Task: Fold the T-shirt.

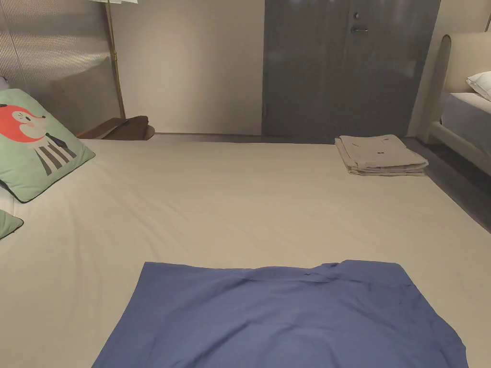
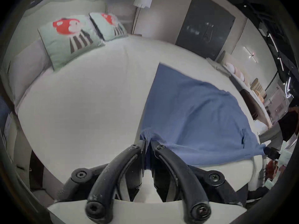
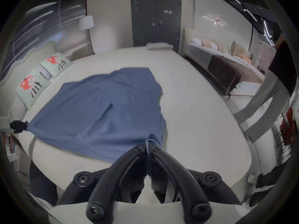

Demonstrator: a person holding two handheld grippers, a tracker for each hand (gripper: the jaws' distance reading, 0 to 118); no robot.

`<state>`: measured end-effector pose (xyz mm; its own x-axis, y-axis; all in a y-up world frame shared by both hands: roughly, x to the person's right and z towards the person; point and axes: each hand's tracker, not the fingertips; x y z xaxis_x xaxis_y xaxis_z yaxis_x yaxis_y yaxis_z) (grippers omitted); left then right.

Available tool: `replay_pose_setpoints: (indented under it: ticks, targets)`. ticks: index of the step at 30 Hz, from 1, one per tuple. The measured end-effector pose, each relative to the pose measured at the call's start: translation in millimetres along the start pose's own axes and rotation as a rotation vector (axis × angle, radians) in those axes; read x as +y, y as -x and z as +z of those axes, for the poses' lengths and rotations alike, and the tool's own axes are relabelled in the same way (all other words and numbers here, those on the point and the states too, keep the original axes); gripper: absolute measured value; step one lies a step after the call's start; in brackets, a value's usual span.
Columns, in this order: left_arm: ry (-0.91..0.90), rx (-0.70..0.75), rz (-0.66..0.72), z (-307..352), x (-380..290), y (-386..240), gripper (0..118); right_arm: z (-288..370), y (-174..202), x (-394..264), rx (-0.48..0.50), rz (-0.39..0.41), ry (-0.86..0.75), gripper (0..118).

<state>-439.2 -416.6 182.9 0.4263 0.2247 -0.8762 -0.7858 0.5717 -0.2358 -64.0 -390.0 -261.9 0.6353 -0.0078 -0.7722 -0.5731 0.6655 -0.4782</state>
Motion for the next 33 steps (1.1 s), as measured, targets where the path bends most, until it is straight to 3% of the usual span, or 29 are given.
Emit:
replay_pose_setpoints:
  ticks: [9, 17, 18, 19, 20, 22, 23, 28, 33]
  targets:
    - [0.094, 0.042, 0.002, -15, -30, 5, 3, -35, -9, -44, -0.037, -0.022, 0.147, 2]
    - [0.101, 0.083, -0.129, -19, -36, -7, 3, -41, -15, -50, -0.055, -0.005, 0.122, 3]
    - [0.094, 0.089, -0.145, -18, -37, -9, 6, -44, -20, -52, -0.052, -0.007, 0.120, 4]
    - [0.092, 0.100, -0.161, -17, -38, -11, 20, -41, -20, -54, -0.047, -0.010, 0.105, 9]
    - [0.090, 0.117, -0.173, -15, -38, -13, 39, -37, -20, -54, -0.031, -0.010, 0.074, 24]
    - [0.057, 0.114, -0.174, -4, -37, -9, 88, -24, -16, -53, -0.035, 0.001, 0.021, 80]
    - [0.020, 0.093, -0.160, 5, -35, -9, 101, -15, -14, -51, -0.035, 0.003, -0.027, 85]
    - [-0.258, 0.059, -0.172, 49, -25, -24, 103, 29, -6, -33, -0.074, 0.006, -0.345, 84]
    - [-0.577, 0.045, -0.227, 90, -14, -52, 97, 66, 14, -8, -0.067, -0.080, -0.648, 81]
